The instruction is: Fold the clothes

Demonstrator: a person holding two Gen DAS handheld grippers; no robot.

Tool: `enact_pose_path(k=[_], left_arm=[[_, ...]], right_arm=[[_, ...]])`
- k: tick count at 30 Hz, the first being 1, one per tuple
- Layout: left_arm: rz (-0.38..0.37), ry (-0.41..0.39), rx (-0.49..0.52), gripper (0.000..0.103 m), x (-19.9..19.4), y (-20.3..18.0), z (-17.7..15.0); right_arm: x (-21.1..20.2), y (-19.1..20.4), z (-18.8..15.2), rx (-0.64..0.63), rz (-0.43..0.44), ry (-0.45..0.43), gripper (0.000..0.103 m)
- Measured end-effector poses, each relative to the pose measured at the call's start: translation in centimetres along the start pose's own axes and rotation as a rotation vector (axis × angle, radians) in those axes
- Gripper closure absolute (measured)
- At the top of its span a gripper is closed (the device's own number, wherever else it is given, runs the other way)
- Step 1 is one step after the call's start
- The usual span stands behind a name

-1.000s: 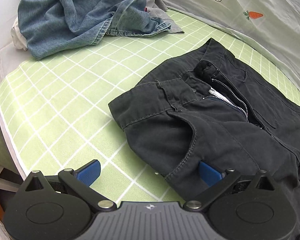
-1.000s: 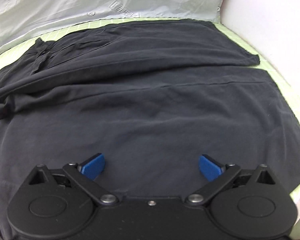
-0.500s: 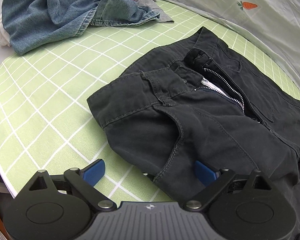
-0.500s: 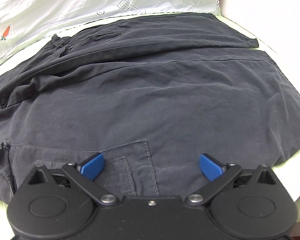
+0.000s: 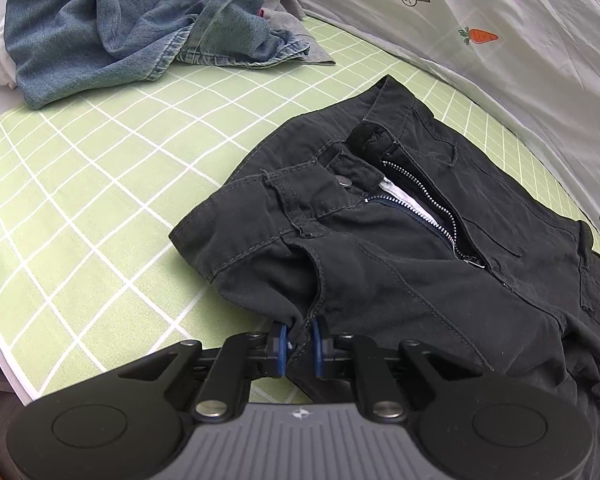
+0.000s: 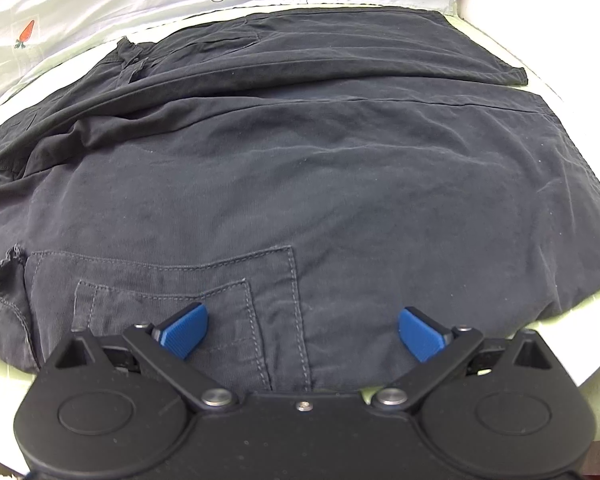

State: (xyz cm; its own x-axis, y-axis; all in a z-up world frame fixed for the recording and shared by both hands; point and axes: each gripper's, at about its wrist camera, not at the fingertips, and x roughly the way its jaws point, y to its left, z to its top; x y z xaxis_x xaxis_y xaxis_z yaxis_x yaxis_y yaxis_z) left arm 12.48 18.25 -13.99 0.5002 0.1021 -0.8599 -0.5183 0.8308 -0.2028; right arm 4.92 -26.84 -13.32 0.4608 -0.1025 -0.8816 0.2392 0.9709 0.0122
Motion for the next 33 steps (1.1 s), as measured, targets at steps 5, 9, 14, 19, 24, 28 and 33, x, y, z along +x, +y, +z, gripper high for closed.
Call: enact_pose_path(k=[5,9,14,19,24,28,33], left_arm=[[0.006,0.002,-0.032,0.087,0.0,0.4,-0.5],[0.028,-0.003,-0.008,0.084,0.1,0.0,-0.7],[0.043,-0.006,0.003,0.082,0.3,-0.2,-0.9],[0.049,0.002,0.007,0.081,0.4,-0.2,-0.9],[0.059,0.026,-0.007,0.077,0.4,-0.2,-0.5],[0.083,-0.022,-0.057,0.056,-1.5,0.6,0.4],[0.146,-0.186,-0.136,0.027,-3.8,1.8,3.2]], right_arm=[[-0.4,-0.3,0.0,-0.011,0.012,0.049,0.0],[-0.1,-0.4,1.6,-0.002,0.018,0.081,0.002],[-0.3,0.3,4.4,0.016,0.052,-0.08,0.005],[2.1,1.8,9.1,-0.02,0.035,-0.156,0.005],[3.9,1.8,13.8,0.022,0.036,-0.223,0.005],[5.3,1.2,17.5,0.034,0.019,-0.247,0.004],[8.6,1.4,21.1,-0.028,-0.008,-0.223,0.004]])
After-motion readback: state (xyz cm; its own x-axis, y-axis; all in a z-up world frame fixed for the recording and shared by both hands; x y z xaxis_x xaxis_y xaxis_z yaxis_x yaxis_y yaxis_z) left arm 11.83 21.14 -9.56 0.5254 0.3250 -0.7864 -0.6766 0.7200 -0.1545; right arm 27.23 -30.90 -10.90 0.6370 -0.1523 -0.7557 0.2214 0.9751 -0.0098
